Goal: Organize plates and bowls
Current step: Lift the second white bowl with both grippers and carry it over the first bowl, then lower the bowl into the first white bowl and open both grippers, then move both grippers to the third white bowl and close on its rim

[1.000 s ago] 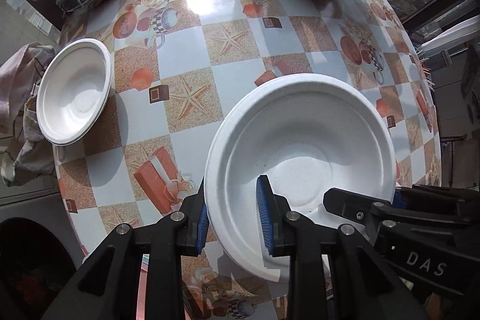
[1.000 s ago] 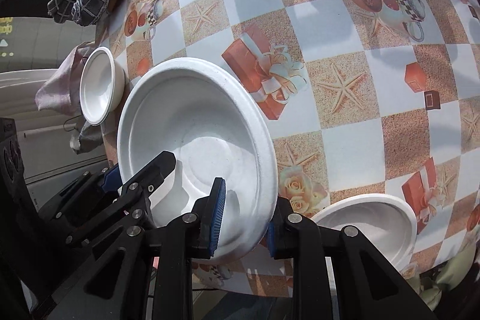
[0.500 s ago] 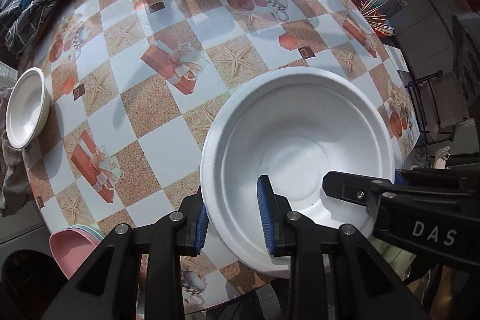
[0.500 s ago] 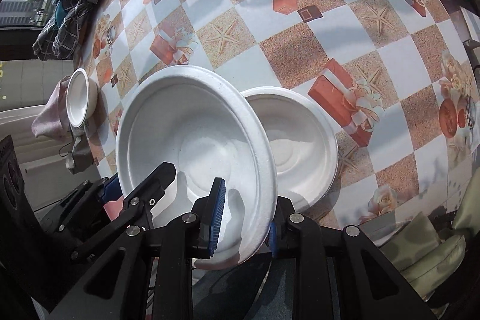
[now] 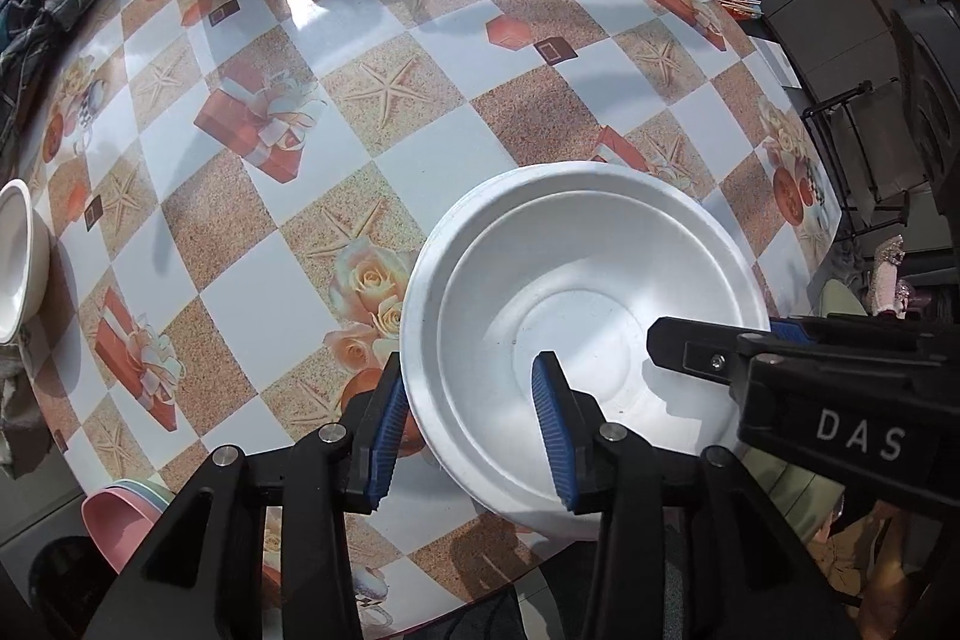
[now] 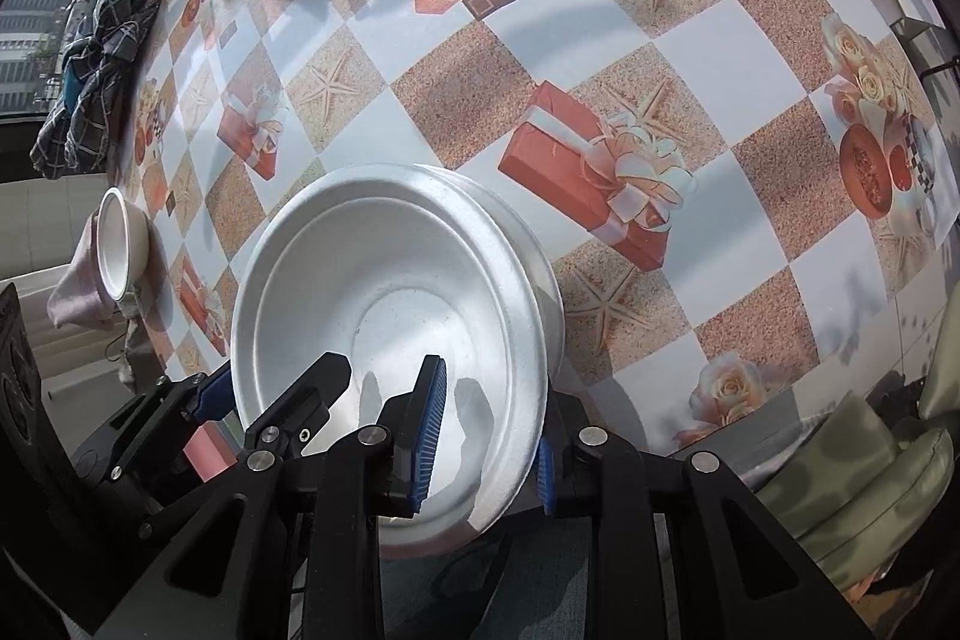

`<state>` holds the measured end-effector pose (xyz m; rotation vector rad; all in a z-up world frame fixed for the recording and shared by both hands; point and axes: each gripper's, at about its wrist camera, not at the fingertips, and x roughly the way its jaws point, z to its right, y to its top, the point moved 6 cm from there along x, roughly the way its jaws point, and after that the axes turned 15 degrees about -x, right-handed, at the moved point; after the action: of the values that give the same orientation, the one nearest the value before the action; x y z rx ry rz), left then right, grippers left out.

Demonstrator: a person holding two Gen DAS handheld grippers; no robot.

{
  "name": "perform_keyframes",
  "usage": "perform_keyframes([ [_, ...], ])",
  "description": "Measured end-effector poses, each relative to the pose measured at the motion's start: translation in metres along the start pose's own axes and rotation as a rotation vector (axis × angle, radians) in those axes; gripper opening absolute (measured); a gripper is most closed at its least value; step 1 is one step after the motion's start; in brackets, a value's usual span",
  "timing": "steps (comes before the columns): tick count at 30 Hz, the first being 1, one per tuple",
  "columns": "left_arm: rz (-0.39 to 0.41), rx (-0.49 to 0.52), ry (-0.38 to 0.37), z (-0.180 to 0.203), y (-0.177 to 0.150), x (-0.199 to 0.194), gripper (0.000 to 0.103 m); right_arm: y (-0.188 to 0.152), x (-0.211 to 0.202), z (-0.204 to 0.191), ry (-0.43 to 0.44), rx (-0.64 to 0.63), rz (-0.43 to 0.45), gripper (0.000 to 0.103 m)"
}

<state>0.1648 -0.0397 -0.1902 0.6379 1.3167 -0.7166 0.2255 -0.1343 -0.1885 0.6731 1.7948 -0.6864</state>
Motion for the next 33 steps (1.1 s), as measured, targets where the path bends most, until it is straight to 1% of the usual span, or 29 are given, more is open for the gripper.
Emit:
perform_keyframes([
  [1, 0.009, -0.001, 0.005, -0.003, 0.000, -0.001, 0.053, 0.000, 0.000, 0.002, -0.005, 0.003, -0.001, 0.028],
  [2, 0.018, -0.004, 0.006, -0.006, -0.001, -0.003, 0.057, -0.001, -0.002, 0.004, -0.011, 0.011, -0.001, 0.032],
  [3, 0.025, -0.009, 0.004, -0.010, -0.002, -0.006, 0.061, -0.001, -0.004, 0.007, -0.013, 0.019, 0.002, 0.041],
  [4, 0.028, -0.017, -0.001, -0.016, -0.003, -0.008, 0.062, 0.000, -0.007, 0.010, -0.015, 0.028, 0.013, 0.071],
  [5, 0.025, -0.027, -0.011, -0.021, -0.005, -0.010, 0.063, 0.000, -0.011, 0.013, -0.015, 0.037, 0.031, 0.090],
  [7, 0.017, -0.046, -0.036, -0.033, -0.009, -0.015, 0.064, 0.001, -0.018, 0.017, -0.022, 0.051, 0.046, 0.090],
  [10, 0.009, -0.091, -0.065, -0.054, -0.019, -0.023, 0.065, 0.002, -0.026, 0.019, -0.032, 0.070, 0.041, 0.090],
  [14, 0.023, -0.179, -0.083, -0.084, -0.029, -0.038, 0.065, 0.012, -0.033, -0.004, -0.010, 0.029, 0.040, 0.090],
  [18, 0.073, -0.279, -0.101, -0.114, -0.029, -0.060, 0.066, 0.026, -0.032, -0.058, 0.032, -0.077, 0.023, 0.090],
  [20, 0.107, -0.335, -0.103, -0.131, -0.026, -0.073, 0.066, 0.034, -0.028, -0.093, 0.057, -0.149, 0.011, 0.090],
  [22, 0.147, -0.398, -0.101, -0.153, -0.020, -0.087, 0.067, 0.042, -0.024, -0.127, 0.076, -0.216, 0.000, 0.090],
  [25, 0.204, -0.498, -0.090, -0.190, -0.009, -0.103, 0.069, 0.055, -0.013, -0.179, 0.080, -0.326, -0.017, 0.090],
  [29, 0.245, -0.623, -0.048, -0.244, 0.004, -0.113, 0.069, 0.073, 0.007, -0.236, 0.081, -0.437, -0.043, 0.090],
  [33, 0.271, -0.719, 0.013, -0.297, 0.013, -0.113, 0.069, 0.098, 0.025, -0.274, 0.069, -0.502, -0.045, 0.090],
])
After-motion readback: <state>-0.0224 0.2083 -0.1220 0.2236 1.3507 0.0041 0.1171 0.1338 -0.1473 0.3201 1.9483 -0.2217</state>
